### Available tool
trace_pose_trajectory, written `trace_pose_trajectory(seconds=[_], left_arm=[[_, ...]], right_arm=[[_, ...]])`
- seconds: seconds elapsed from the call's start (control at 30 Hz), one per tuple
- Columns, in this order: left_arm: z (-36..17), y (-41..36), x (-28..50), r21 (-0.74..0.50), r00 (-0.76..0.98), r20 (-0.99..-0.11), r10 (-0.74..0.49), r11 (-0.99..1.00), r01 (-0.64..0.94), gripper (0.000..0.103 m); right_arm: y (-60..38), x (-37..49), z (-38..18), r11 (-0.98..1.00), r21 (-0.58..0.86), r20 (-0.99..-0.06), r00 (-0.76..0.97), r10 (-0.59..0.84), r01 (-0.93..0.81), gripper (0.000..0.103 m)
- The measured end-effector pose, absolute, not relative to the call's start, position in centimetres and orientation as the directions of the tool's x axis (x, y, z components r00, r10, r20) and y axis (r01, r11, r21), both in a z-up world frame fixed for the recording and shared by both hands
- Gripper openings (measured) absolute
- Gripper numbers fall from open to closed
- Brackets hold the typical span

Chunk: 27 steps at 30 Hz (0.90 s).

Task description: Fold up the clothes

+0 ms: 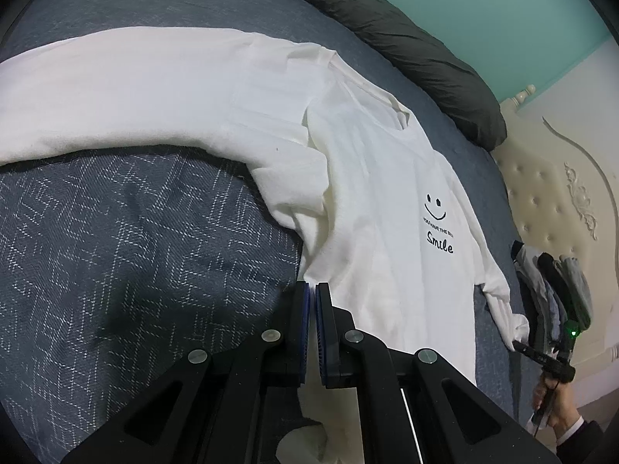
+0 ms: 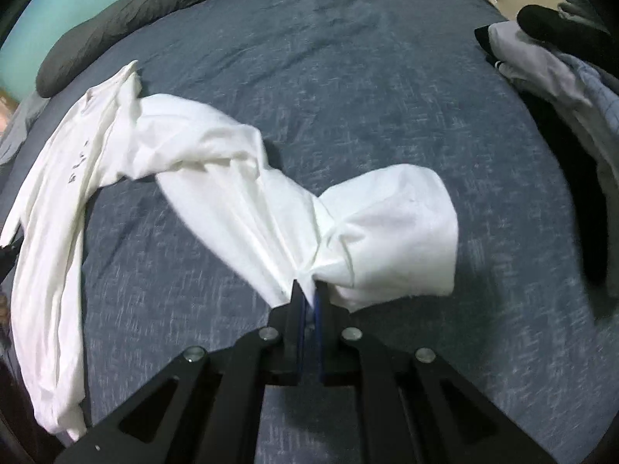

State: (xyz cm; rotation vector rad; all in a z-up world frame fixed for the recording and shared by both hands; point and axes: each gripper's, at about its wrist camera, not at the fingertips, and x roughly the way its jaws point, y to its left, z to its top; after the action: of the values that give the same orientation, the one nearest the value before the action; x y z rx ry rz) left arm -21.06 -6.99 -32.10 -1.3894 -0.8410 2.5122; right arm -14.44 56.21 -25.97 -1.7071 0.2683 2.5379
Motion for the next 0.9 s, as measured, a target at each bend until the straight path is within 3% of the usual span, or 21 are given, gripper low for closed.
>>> trace_pose_trajectory(seconds=[0.33,0.43,0.6,0.83,0.9], left_arm=[[-32.1,-6.8,-21.3,-0.541,-0.565,-0.732,0.38,-0.829,0.144,0.004],[-32.1,-6.8,-21.4,-0.539,-0.565,-0.733,0.378,-0.83,0.144,0.004],[-32.2,-6.6,-21.4,-0.536,-0.562,-0.736,0.378,-0.833,0.142,0.004],[-32.4,-6.7,-21.5,-0.533,-0.555,-0.741,0.378,-0.834,0.143,0.004],[-32.5,-6.6,-21.6,-0.532,-0.554,-0.742,0.378,-0.835,0.142,0.004]], right_arm=[[60.6,-12.1,-21.6,-0.935,0.216,-0.84,-0.542,-0.031,-0.282,0.014],[62.4,-12.9,-21.2,-0.914,0.216,-0.837,-0.547,0.008,-0.345,0.032],[63.5,-15.9,-22.6,-0.896,0.195,-0.876,-0.482,0.024,-0.398,0.041],[64.2,-18.8,-25.7,-0.876,0.182,-0.915,-0.404,0.016,-0.446,0.04],[64.0,-18.9,-26.2,-0.876,0.179,-0.919,-0.395,0.014,-0.447,0.018]])
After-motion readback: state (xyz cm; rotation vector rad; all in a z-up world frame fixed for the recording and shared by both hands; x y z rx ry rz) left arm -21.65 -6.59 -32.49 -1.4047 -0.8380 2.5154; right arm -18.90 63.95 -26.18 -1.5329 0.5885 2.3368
